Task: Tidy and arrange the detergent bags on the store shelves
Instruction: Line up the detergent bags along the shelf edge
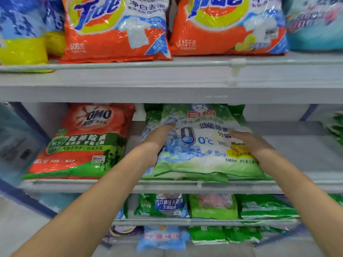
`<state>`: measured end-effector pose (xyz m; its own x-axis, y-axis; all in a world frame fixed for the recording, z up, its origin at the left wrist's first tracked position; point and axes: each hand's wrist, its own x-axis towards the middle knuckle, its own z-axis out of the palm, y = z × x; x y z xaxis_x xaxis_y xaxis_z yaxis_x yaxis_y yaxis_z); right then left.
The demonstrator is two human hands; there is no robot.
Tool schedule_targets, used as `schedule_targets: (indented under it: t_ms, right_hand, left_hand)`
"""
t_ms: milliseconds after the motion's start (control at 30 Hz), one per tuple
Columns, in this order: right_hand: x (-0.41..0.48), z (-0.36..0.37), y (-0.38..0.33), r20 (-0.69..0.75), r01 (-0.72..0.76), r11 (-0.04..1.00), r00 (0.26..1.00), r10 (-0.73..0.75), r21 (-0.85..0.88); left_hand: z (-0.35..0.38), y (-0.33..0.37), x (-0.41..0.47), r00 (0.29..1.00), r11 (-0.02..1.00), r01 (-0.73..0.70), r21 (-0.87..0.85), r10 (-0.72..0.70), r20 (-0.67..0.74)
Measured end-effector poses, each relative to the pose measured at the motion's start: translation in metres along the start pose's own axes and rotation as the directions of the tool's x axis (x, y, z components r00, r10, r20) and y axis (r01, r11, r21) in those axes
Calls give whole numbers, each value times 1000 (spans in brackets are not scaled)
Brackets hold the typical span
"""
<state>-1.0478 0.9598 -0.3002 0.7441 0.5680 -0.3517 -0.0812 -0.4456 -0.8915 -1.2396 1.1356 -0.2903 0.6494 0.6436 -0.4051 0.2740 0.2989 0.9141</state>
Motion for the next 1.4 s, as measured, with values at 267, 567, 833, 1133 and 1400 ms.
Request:
schedule_targets:
  t_ms: [267,567,833,1133,1400]
  right_hand:
    - [6,4,8,-222,119,988,965,-139,-100]
    - [-51,38,28,-196,163,768,915,-353,-620]
    - [-30,48,48,-269,166,661,821,-504,-732]
    - [-63,53,62,-163,230,654,860,-483,-721]
    - [-124,40,47,-62,241,733,931,-360,-636]
  left_hand:
    - [5,-14,-14,984,973,-149,177,163,-67]
    - [16,-47,-48,944,439,-223,870,318,81]
    - [19,-45,-36,919,276,-269,923,360,160]
    - [16,-59,-56,888,130,-278,952,413,203]
    - [-14,-53,-104,918,365,-300,881,361,164]
